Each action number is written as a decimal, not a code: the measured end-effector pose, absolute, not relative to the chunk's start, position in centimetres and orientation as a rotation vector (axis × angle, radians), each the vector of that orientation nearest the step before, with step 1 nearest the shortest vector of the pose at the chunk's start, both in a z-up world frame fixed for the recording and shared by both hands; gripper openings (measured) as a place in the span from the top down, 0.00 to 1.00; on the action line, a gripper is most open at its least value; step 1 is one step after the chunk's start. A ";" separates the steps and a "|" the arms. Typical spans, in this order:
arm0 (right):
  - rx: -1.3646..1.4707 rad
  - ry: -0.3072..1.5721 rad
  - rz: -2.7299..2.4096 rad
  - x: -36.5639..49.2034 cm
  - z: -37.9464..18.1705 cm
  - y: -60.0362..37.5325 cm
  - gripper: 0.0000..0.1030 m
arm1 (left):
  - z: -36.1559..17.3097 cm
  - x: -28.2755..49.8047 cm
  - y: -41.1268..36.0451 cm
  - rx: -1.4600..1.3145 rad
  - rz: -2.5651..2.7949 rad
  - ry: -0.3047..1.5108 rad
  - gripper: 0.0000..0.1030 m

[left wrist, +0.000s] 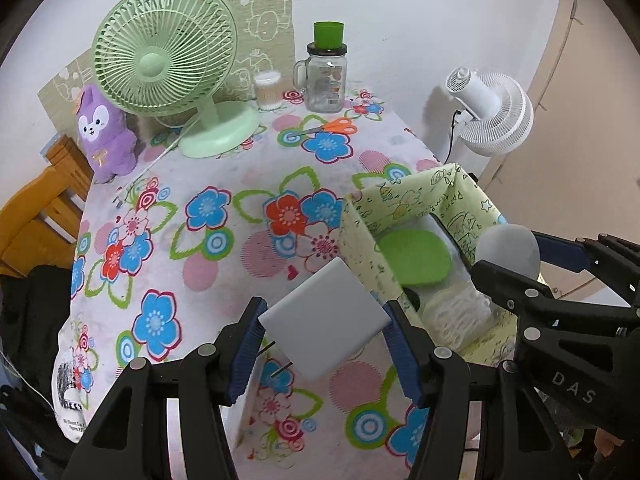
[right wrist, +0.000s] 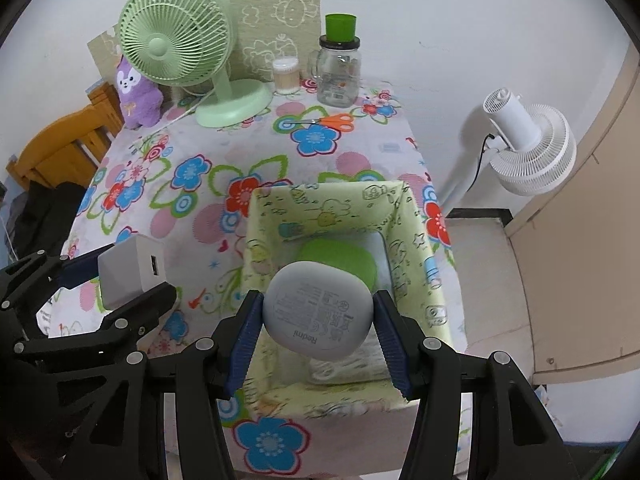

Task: Organize rigid objects
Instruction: 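Carry the charger plug with left while right carries the earbud case to the basket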

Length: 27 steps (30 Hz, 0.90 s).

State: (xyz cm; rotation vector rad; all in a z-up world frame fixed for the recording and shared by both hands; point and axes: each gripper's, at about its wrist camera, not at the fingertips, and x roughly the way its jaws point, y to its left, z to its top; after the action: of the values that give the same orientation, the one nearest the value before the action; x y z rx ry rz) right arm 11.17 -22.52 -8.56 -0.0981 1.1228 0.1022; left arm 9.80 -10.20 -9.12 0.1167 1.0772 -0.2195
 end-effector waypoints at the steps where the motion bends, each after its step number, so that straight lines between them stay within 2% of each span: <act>1: -0.100 1.125 0.106 11.5 -8.7 -22.9 0.43 | -9.2 10.0 -10.5 0.111 -0.215 1.079 0.41; 27: -0.142 1.259 0.204 19.8 -15.5 -24.6 0.43 | -12.5 13.8 -13.8 0.087 -0.149 1.174 0.41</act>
State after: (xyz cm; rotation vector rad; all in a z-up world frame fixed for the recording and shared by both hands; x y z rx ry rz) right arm 19.84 -24.61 -15.46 -0.1417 1.2587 0.2036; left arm 13.80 -13.78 -12.46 0.0873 1.1741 -0.1494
